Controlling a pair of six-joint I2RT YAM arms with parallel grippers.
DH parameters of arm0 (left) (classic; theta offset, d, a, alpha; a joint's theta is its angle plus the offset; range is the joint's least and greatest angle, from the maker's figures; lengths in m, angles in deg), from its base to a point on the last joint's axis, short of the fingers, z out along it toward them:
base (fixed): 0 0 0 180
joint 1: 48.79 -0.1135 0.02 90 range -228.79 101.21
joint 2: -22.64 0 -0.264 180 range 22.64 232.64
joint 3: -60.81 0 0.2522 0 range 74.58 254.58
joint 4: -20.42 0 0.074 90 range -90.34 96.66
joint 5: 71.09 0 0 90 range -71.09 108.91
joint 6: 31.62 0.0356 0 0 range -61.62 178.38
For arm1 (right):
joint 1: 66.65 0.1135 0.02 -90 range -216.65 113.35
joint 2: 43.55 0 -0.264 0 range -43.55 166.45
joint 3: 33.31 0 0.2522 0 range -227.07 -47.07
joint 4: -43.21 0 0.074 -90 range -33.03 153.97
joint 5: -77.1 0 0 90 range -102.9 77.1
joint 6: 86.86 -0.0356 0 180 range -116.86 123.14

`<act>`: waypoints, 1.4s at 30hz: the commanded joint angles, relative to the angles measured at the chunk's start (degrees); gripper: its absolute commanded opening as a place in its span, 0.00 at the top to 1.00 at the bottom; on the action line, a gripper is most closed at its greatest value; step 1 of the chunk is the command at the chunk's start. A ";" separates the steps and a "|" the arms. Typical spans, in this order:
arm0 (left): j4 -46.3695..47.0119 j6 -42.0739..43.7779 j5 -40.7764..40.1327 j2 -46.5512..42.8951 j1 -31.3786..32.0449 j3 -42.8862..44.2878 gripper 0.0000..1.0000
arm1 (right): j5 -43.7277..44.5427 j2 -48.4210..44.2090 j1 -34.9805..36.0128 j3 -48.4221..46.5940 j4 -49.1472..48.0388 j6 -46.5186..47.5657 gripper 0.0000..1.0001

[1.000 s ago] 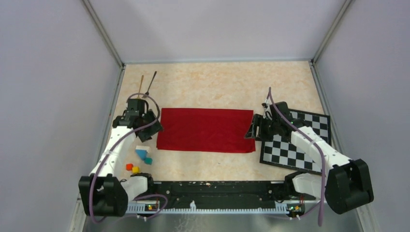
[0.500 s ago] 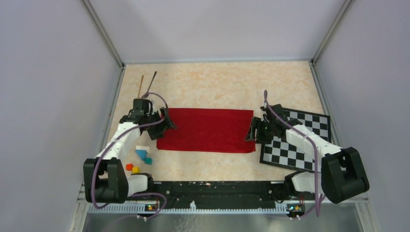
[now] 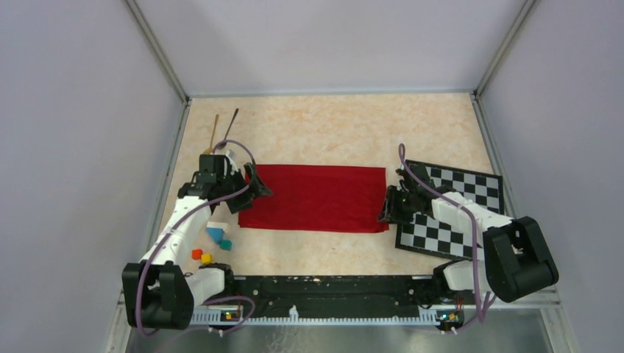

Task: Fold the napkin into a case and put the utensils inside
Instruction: Smooth out the rectangle-folded napkin at the center of the board.

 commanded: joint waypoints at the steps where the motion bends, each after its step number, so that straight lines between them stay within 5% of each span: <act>1: -0.33 1.52 0.89 -1.13 0.16 2.93 0.14 | 0.92 0.63 0.44 -0.63 -2.09 0.28 0.65; 10: -1.02 1.84 0.95 -1.19 0.18 4.14 0.13 | 3.45 0.35 0.40 -4.60 2.90 1.83 0.99; 28: 2.97 0.88 1.66 2.00 0.24 1.35 0.13 | 13.62 5.22 0.46 -7.06 1.11 4.09 1.00; 34: 3.42 1.29 -4.10 4.94 0.27 3.09 0.12 | 14.13 6.74 0.47 -7.66 0.77 5.55 0.92; 42: 8.98 -1.84 -3.38 7.04 1.66 0.21 0.12 | 15.13 4.66 1.03 -7.03 2.40 5.87 0.64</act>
